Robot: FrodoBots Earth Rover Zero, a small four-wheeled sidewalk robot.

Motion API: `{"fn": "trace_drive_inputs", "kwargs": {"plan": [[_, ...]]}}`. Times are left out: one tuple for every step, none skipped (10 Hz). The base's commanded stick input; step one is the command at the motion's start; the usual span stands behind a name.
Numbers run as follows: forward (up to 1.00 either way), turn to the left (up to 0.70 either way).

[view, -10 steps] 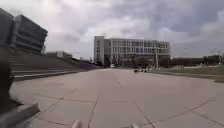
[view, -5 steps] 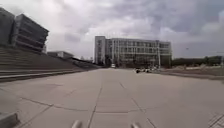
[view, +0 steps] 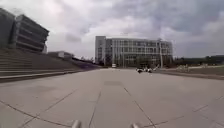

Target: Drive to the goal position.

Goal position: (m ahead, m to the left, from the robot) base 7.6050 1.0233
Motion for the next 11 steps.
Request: {"fn": "trace_drive_inputs", "kwargs": {"plan": [[0.85, 0.0], [0.85, 0.0], [0.85, 0.0], [0.85, 0.0], [0.85, 0.0], [0.85, 0.0], [0.85, 0.0], [0.85, 0.0], [0.85, 0.0], [0.85, 0.0], [0.85, 0.0]]}}
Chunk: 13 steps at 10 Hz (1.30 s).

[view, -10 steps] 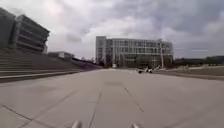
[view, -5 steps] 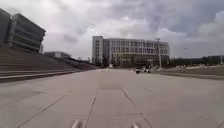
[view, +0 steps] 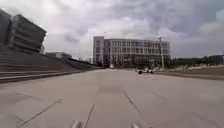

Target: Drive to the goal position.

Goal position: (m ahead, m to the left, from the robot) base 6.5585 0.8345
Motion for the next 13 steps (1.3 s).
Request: {"fn": "trace_drive_inputs", "kwargs": {"plan": [[0.85, 0.0], [0.85, 0.0], [0.85, 0.0], [0.85, 0.0], [0.85, 0.0], [0.85, 0.0], [0.85, 0.0], [0.85, 0.0], [0.85, 0.0], [0.85, 0.0], [0.85, 0.0], [0.85, 0.0], [0.85, 0.0]]}}
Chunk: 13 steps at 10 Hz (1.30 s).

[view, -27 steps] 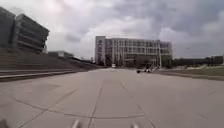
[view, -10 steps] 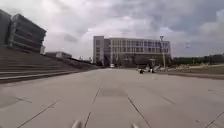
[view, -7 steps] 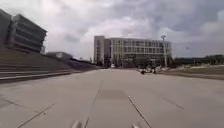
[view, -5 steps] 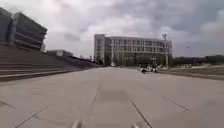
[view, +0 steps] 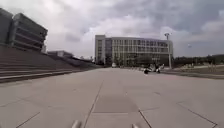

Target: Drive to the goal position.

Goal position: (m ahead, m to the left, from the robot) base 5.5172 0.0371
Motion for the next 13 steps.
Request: {"fn": "trace_drive_inputs", "kwargs": {"plan": [[0.85, 0.0], [0.85, 0.0], [0.85, 0.0], [0.85, 0.0], [0.85, -0.05], [0.85, -0.3], [0.85, -0.31], [0.85, -0.02], [0.85, 0.0], [0.85, 0.0], [0.85, 0.0], [0.85, 0.0], [0.85, 0.0]]}}
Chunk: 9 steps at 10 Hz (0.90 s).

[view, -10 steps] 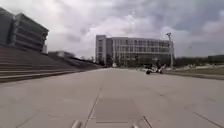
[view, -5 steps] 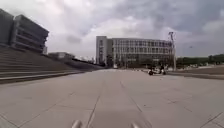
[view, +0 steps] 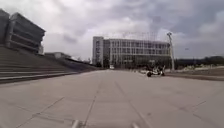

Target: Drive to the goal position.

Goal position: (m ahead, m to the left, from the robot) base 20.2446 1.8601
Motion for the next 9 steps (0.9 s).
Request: {"fn": "trace_drive_inputs", "kwargs": {"plan": [[0.85, 0.0], [0.85, 0.0], [0.85, 0.0], [0.85, 0.0], [0.85, 0.0], [0.85, 0.0], [0.85, 0.0], [0.85, 0.0], [0.85, 0.0]]}}
